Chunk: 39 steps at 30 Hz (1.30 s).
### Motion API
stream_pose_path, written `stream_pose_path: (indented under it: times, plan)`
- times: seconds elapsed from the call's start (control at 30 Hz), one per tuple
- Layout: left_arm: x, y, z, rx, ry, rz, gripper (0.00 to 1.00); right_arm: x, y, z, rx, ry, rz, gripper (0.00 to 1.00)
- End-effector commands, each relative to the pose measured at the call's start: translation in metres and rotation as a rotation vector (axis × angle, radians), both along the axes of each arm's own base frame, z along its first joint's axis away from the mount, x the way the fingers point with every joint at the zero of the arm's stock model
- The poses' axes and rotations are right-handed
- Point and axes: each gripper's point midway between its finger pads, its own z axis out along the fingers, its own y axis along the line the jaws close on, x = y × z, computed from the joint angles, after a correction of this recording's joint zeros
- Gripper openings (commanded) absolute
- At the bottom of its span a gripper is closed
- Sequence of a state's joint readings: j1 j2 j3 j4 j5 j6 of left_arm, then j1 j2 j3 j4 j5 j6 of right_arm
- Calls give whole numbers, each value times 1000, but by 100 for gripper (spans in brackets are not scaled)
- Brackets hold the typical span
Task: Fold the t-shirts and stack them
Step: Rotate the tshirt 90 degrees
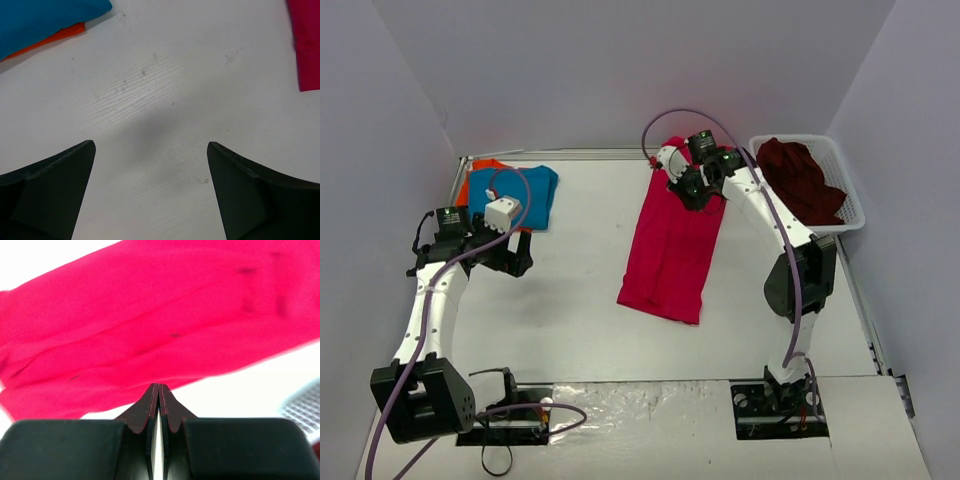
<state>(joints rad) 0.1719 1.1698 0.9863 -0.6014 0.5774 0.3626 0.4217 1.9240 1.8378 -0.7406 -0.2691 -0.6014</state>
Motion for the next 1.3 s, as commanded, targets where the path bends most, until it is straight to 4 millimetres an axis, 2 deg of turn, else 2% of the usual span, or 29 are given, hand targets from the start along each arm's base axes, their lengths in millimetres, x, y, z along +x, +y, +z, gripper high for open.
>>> stream_pose_path:
  times: [0.0,0.03,0.07,0.1,0.13,0.17,0.2,0.3,0.37,0.4,0.43,0.77,0.87,1.07,1.17,1.2,1.27]
  plan:
    - [1,0,6,-10,-11,-7,94,51,-41,-27,-53,-10,-227,0]
    - [1,0,7,-8,-12,-6,94,63,-49,-34,-77,-16,-275,0]
    - [1,0,8,-9,-15,-5,94,82,-56,-27,-67,-48,-321,0]
    - [1,0,8,-8,-17,-3,94,90,-59,-54,-96,-12,-350,0]
    - [1,0,8,-6,-16,-3,94,99,-64,-61,-109,-12,-377,0]
    - [0,0,7,-5,-16,-2,94,113,-66,-55,-100,-46,-405,0]
    - [0,1,7,-3,-16,-2,94,119,-69,-79,-131,-17,-422,0]
    - [1,2,0,5,-9,0,94,138,-78,-100,-191,-39,-448,0]
    - [1,3,-3,8,1,-1,94,143,-81,-111,-212,-38,-454,0]
    - [1,3,-4,8,6,-2,94,145,-83,-123,-219,-22,-461,0]
    - [1,4,-5,8,10,0,94,148,-86,-124,-216,-25,-464,0]
    - [1,0,-3,-9,10,-10,94,121,-85,-169,-236,102,-419,0]
    - [1,0,-2,-8,7,-10,94,121,-85,-181,-249,115,-415,0]
    - [-1,0,1,-5,-2,-10,94,127,-79,-191,-284,96,-400,0]
    - [-1,0,1,-5,-2,-10,94,129,-63,-190,-301,69,-357,0]
    - [-1,1,1,-4,-2,-9,94,129,-50,-186,-299,51,-332,0]
    - [-1,1,1,0,-3,-6,94,131,-38,-185,-310,31,-295,0]
